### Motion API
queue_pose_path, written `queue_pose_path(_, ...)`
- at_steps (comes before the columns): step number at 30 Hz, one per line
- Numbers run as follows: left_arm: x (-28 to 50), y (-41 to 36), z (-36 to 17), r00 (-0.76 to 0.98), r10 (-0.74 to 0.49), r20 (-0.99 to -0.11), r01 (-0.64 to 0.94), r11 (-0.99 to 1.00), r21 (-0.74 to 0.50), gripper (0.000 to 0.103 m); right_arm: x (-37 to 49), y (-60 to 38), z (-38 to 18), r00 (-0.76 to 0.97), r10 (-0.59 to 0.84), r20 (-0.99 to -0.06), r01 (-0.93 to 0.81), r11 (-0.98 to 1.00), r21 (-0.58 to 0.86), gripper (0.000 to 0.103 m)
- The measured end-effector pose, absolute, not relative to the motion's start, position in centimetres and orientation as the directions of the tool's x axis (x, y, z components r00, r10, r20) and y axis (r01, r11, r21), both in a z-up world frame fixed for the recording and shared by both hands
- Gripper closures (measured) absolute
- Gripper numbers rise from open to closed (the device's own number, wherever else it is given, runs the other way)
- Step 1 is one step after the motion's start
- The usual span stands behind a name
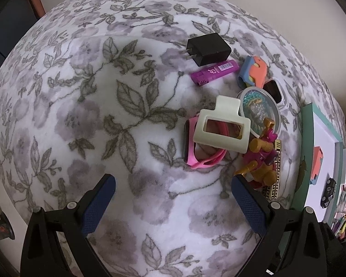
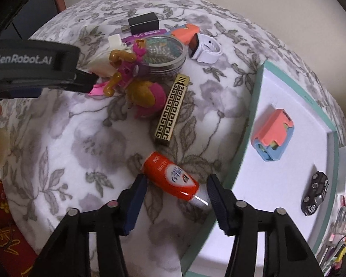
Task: Organize rigid objects
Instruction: 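Grasp the red-and-white tube with the right tool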
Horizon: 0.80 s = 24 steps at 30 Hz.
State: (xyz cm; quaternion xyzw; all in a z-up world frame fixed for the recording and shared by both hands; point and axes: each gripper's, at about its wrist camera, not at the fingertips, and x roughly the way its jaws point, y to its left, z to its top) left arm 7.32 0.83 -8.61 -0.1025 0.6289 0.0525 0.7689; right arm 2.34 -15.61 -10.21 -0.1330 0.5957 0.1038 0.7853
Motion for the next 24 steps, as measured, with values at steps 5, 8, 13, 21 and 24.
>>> queue_pose_path(5, 7.9, 1.3, -8.2, 0.224, -0.065, -0.972, -0.209, 0.971, -0.114, 0.003, 3.2, -15.7, -10.9, 0.256, 0.012, -0.966, -0.295, 0.953, -0.067, 0.058)
queue_pose_path(8, 8.4, 1.1, -7.8, 0.247, -0.070, -0.967, -0.189, 0.975, -0.119, 0.003, 3.4, -16.0, -10.7, 0.256, 0.025, -0.966, -0.266, 0.963, -0.045, 0.059)
queue_pose_path(13, 9.1, 0.1, -7.5, 0.278, -0.060, -0.959, -0.156, 0.982, -0.107, 0.003, 4.2, -17.4, -10.8, 0.260, 0.056, -0.964, -0.187, 0.982, 0.007, 0.064)
queue_pose_path(21, 10.0, 0.2, -7.6, 0.310, -0.094, -0.946, -0.162, 0.975, -0.151, 0.003, 4.7, -17.7, -10.8, 0.257, 0.075, -0.963, -0.143, 0.989, 0.039, 0.065)
queue_pose_path(24, 10.3, -0.1, -7.4, 0.337, -0.087, -0.937, -0.149, 0.978, -0.144, 0.003, 4.6, -17.7, -10.8, 0.257, 0.079, -0.963, -0.140, 0.989, 0.043, 0.065)
